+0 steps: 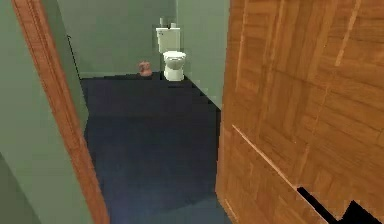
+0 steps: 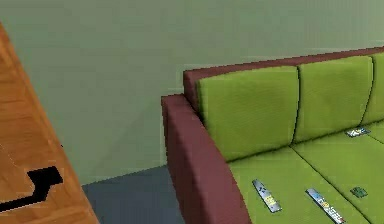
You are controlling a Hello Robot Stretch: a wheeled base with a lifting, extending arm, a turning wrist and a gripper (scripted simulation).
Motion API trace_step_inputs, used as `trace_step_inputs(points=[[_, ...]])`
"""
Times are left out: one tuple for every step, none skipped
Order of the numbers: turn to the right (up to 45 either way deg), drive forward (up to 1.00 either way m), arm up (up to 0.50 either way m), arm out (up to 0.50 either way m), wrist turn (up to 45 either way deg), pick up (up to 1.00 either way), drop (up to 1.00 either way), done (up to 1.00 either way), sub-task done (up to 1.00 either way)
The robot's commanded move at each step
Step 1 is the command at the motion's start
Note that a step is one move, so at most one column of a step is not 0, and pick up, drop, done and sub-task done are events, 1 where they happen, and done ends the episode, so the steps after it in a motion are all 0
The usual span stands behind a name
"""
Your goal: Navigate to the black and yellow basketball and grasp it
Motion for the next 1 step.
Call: trace_step_inputs(points=[[0.0,0.9,0.0,0.0,0.0,0.0,0.0,0.0,0.0]])
